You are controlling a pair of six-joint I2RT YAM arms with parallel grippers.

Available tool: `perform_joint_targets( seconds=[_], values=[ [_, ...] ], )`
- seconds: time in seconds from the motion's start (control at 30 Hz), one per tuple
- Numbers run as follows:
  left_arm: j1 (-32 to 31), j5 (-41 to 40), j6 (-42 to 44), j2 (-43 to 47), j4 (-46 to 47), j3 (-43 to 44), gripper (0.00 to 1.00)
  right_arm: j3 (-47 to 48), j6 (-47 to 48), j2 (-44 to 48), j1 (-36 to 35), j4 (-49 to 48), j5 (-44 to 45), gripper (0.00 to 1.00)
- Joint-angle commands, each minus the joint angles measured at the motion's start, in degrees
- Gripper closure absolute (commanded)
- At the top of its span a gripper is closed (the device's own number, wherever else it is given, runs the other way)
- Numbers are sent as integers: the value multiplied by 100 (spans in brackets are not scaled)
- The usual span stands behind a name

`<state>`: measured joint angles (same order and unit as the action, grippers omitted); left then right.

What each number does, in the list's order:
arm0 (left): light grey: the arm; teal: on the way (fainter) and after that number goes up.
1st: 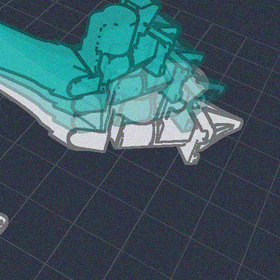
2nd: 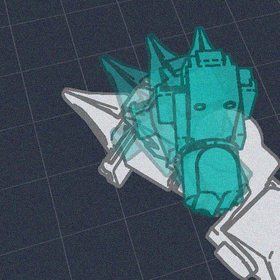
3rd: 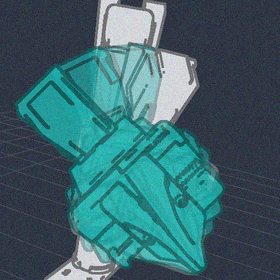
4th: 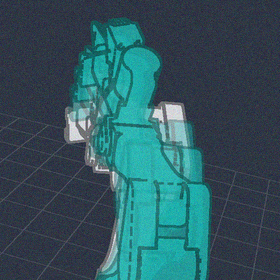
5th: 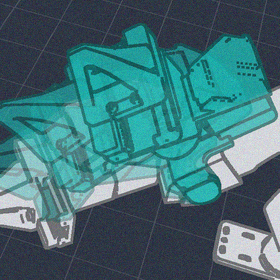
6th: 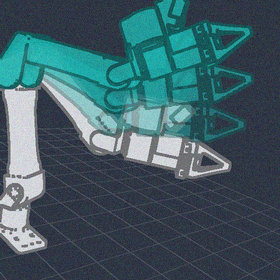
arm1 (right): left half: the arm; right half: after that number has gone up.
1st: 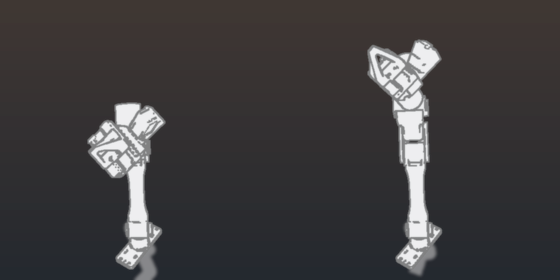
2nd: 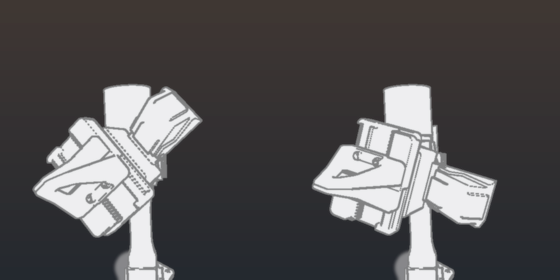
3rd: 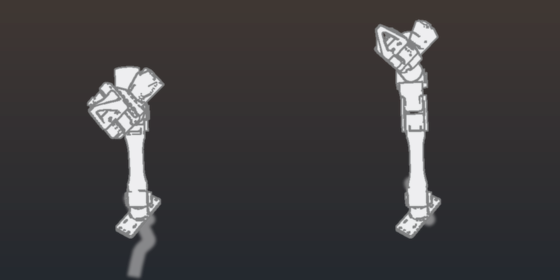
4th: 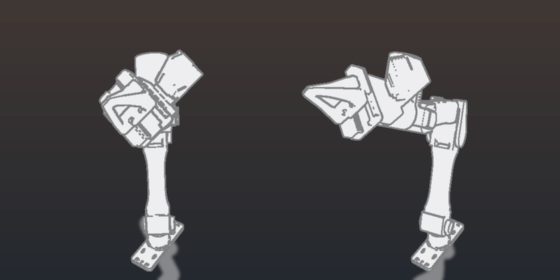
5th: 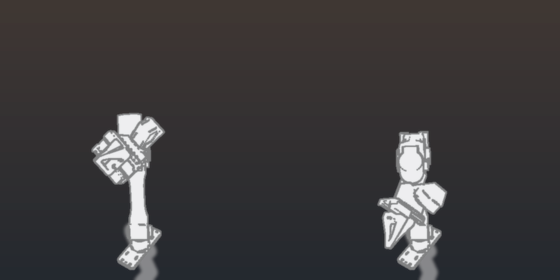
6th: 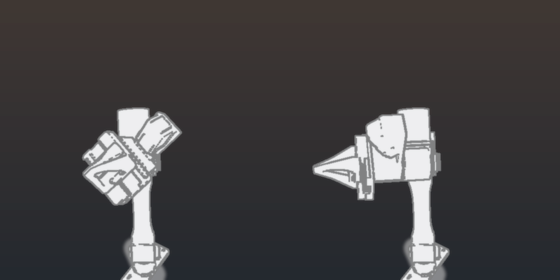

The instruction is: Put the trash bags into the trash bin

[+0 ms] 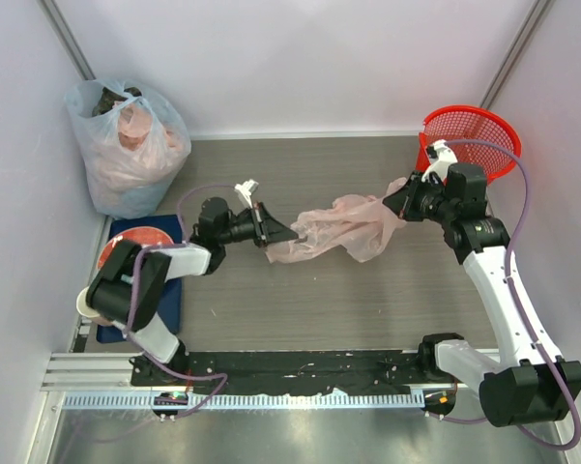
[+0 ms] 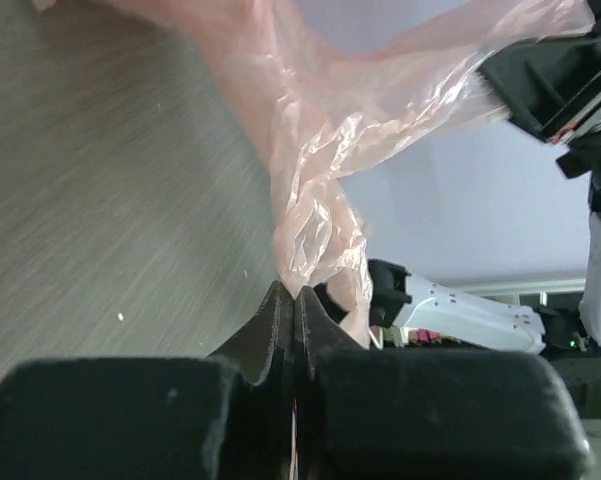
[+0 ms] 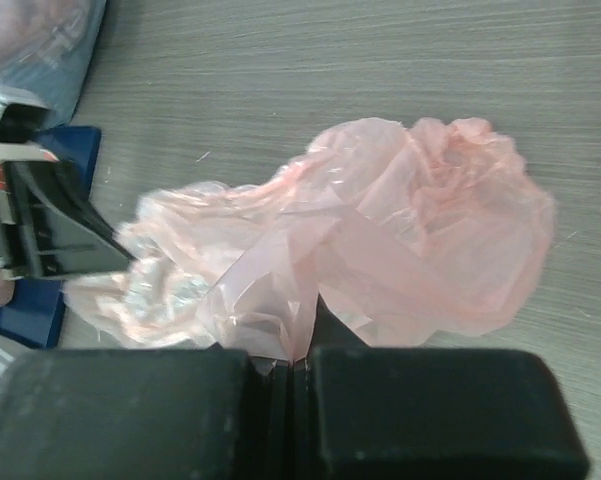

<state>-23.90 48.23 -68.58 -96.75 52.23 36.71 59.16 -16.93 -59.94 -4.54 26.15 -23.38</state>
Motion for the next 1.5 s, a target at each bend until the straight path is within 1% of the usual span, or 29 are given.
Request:
perform_joint_targets(
  seconds=[0.0, 0.03, 0.07, 0.1, 0.17, 0.23, 0.3, 0.4, 0.47, 0.57, 0.6, 0.67, 0.7, 0.77, 0.8, 0.83, 0.87, 0.9, 0.93, 0.97, 1.0, 1.03, 1.07, 1.17, 1.23, 1.27, 1.33, 1.43, 1.47],
  values=[
    [518, -1347, 2690, 1472, -3092, 1220, 100, 412, 383, -175, 67, -224, 386, 99],
    [431, -2465, 3631, 1762, -5715, 2225, 100, 630, 479, -254, 128, -242, 352, 99],
    [65, -3355, 5042, 2226, -6202, 2540, 100, 754, 515, -385, 137, -260, 299, 99],
    [-43, -4312, 5447, 2405, -6425, 2726, 100, 1008, 567, -456, 163, -260, 238, 99],
    [-106, -4716, 5889, 2687, -6628, 3052, 100, 1211, 603, -562, 164, -286, 141, 99],
    [-193, -4212, 6547, 2811, -7364, 3315, 100, 1379, 647, -720, 163, -260, 35, 99],
    [-764, -4662, 7005, 2862, -8199, 3335, 100, 1380, 682, -860, 137, -59, -114, 99],
    [-765, -5022, 7103, 2996, -8219, 2676, 100, 1406, 998, -1115, -91, 373, -123, 99],
    [-669, -5218, 7147, 2698, -8264, 2998, 100, 1615, 1043, -1300, -284, 225, -54, 99],
    [-187, -4885, 7157, 1662, -8307, 4664, 100, 2764, 763, -2106, -364, -207, -62, 99],
    [-29, -4841, 7139, 1268, -8438, 6097, 100, 3786, 700, -2370, -364, -216, -79, 99],
    [315, -4534, 6902, 134, -9024, 7877, 100, 4933, 604, -3039, -364, -128, -79, 99],
    [368, -4341, 6884, -192, -9220, 9679, 100, 5922, 516, -3180, -364, -128, -219, 99],
    [377, -3537, 6989, -547, -9118, 10835, 100, 6580, 541, -3235, -364, -320, -474, 99],
    [386, -3252, 6981, -390, -8786, 10718, 100, 6582, 472, -3060, -390, -539, -571, 99],
    [369, -2988, 6946, 429, -8312, 10195, 100, 6287, 462, -2806, -416, -1272, -693, 99],
    [342, -2647, 6937, 968, -6785, 9346, 100, 5840, 523, -2081, -504, -1662, -651, 99],
    [290, -2600, 6989, 1661, -5769, 7049, 100, 4739, 889, -1709, -618, -1962, -538, 99],
    [46, -2590, 7233, 2242, -4793, 5877, 100, 4136, 1224, -1366, -1045, -2165, -232, 99],
    [-183, -2677, 8123, 3101, -3922, 4873, 100, 2999, 1662, -797, -1284, -2054, -64, 99],
    [-446, -3061, 8750, 3336, -4218, 3593, 100, 2448, 2136, -652, -1496, -1818, 208, 99],
    [-884, -3369, 9017, 3469, -4708, 3171, 100, 1921, 2733, -589, -1741, -1172, 672, 99],
    [-932, -3616, 8854, 3444, -5574, 2793, 100, 993, 2904, -641, -1744, -808, 850, 99],
    [-932, -3681, 8441, 2998, -7018, 1493, 100, -269, 3643, -1185, -1717, 370, 1159, 99],
    [-976, -3452, 8370, 2706, -7724, 1427, 100, -483, 3391, -1266, -1665, 870, 1056, 99],
    [-976, -3434, 8248, 2627, -8180, 1592, 100, -388, 3320, -1187, -1673, 1031, 550, 99],
    [-967, -3233, 8071, 2608, -8404, 1908, 100, -151, 3100, -853, -1691, 1024, 195, 99],
    [-924, -3065, 7728, 2732, -7853, 3137, 100, 1497, 2714, -1227, -1665, 980, -237, 99],
    [-897, -3126, 7649, 2671, -7363, 3985, 100, 2816, 2608, -1448, -1656, 971, -255, 99]
  ],
)
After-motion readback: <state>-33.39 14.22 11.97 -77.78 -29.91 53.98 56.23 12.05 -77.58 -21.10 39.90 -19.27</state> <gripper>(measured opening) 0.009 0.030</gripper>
